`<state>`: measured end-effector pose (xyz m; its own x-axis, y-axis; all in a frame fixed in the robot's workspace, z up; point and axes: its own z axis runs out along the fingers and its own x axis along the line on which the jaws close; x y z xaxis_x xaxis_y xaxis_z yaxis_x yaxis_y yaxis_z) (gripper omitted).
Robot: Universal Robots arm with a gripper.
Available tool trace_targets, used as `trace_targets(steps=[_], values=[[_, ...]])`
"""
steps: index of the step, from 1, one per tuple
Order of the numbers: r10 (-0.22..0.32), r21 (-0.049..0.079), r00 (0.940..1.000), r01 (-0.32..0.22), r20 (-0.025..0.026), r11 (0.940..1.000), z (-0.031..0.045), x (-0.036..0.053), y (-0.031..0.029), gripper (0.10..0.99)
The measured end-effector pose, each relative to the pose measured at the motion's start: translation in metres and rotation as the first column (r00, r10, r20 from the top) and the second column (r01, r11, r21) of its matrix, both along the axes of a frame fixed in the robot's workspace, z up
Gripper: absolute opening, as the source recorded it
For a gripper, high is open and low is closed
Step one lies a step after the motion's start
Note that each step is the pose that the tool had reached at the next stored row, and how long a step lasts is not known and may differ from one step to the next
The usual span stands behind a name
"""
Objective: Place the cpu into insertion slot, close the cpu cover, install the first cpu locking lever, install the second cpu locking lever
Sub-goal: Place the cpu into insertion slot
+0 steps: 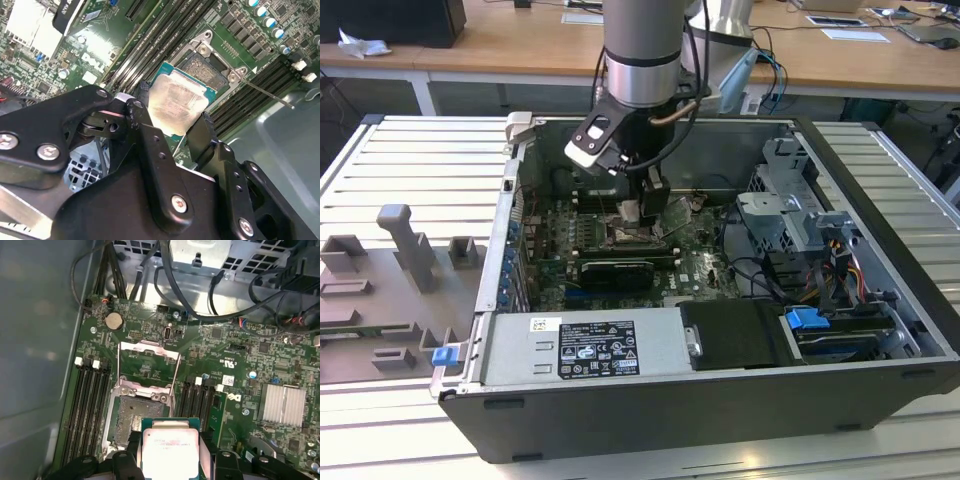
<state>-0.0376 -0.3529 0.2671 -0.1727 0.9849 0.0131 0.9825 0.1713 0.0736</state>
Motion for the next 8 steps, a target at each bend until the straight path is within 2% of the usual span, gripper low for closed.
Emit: trace_targets(steps=[4, 8], values=[[0.000, 0.000, 1.0000, 0.000, -0.0057, 1.0000, -0.0069, 0.0001, 0.0013, 0.541], [-0.003, 0.000, 1.0000, 0.003, -0.0064, 1.0000, -0.0100, 0.0001, 0.0041, 0.541]])
